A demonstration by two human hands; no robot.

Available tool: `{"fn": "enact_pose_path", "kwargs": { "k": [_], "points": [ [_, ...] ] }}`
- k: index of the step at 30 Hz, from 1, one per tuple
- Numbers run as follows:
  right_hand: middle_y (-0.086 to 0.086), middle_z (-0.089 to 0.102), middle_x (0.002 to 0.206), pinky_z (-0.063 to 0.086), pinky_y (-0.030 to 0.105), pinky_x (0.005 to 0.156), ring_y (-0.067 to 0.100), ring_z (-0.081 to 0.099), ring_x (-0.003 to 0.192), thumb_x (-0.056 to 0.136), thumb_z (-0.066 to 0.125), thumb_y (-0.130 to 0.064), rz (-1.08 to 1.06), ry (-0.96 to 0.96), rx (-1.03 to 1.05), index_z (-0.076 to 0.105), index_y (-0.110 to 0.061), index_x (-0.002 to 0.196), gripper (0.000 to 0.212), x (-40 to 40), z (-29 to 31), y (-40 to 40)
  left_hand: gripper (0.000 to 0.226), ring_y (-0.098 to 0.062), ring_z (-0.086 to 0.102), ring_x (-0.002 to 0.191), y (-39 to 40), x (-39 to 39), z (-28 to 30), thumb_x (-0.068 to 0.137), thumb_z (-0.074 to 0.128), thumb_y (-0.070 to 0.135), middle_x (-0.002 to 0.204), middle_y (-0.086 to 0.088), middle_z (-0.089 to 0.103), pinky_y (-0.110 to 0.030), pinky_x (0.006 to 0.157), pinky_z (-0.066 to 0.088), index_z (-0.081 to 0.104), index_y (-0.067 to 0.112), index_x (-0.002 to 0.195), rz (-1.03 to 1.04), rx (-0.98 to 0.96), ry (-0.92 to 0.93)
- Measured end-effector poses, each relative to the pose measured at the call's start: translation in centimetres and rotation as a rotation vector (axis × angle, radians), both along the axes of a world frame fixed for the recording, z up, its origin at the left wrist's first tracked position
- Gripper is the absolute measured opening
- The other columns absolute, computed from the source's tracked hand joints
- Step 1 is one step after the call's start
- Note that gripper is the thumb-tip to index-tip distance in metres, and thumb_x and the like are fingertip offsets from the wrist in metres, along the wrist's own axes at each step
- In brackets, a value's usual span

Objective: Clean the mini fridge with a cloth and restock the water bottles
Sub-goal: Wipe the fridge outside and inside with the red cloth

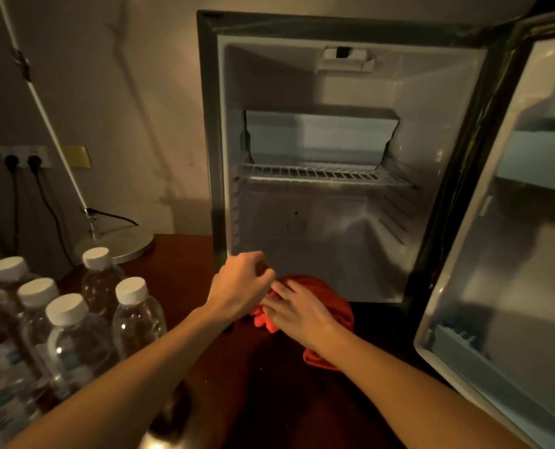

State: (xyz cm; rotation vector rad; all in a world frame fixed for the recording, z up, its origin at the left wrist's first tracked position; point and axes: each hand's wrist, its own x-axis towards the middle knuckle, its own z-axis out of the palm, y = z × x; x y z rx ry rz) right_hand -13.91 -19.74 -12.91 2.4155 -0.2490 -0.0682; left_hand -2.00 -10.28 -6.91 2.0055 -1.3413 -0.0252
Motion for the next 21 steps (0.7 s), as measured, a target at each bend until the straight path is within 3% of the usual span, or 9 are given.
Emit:
{"fn": "enact_pose_path", "kwargs": {
  "k": [2,4,10,16,21],
  "points": [
    [-0.011,0.059,0.124,0.045,0.036,0.096,0.021,0.054,0.119,0.087,0.041,-0.029,-0.012,-0.023,0.027,0.072,-0.030,0.105,0.036,-1.7,0.0,-0.3,0.023,-0.017,0.065,0.078,0.4,-0.3,0.0,0.076,0.050,0.042,0.081,0.008,0.067,-0.038,0.070,0.055,0.065,0.027,0.085,-0.015,0.006,0.010],
    [-0.012,0.063,0.112,0.046,0.036,0.089,0.021,0.057,0.111,0.078,0.062,-0.031,-0.086,-0.060,0.087,0.075,-0.030,0.094,0.021,-2.9,0.3,-0.5,0.025,-0.016,0.066,0.079,1.0,-0.5,0.0,0.075,0.049,0.044,0.084,0.009,0.068,-0.041,0.074,0.057,0.065,0.029,0.086,-0.040,-0.003,0.028],
    [0.001,0.049,0.137,0.038,0.040,0.097,0.029,0.039,0.130,0.089,0.056,-0.022,-0.279,-0.185,0.119,0.066,-0.022,0.117,0.029,-4.0,2.4,0.4,0.022,-0.012,0.066,0.080,2.9,0.1,0.8,0.070,0.046,0.051,0.080,0.014,0.068,-0.042,0.075,0.057,0.063,0.037,0.074,-0.059,-0.034,0.083],
    [0.004,0.050,0.132,0.043,0.039,0.096,0.030,0.046,0.122,0.082,0.063,-0.035,-0.619,-0.372,0.261,0.060,-0.025,0.122,0.041,-7.1,4.9,-0.2,0.018,-0.011,0.064,0.085,3.6,0.7,1.7,0.088,0.059,0.036,0.091,0.006,0.067,-0.043,0.080,0.057,0.067,0.023,0.096,-0.131,0.001,0.101],
    [0.000,0.044,0.135,0.043,0.039,0.098,0.029,0.043,0.120,0.075,0.067,-0.032,-0.451,-0.550,0.415,0.054,-0.034,0.130,0.057,-5.4,6.2,0.9,0.017,-0.014,0.062,0.088,3.5,0.3,1.9,0.087,0.060,0.035,0.096,0.004,0.063,-0.043,0.082,0.056,0.062,0.023,0.098,-0.113,0.025,0.098]
  ]
}}
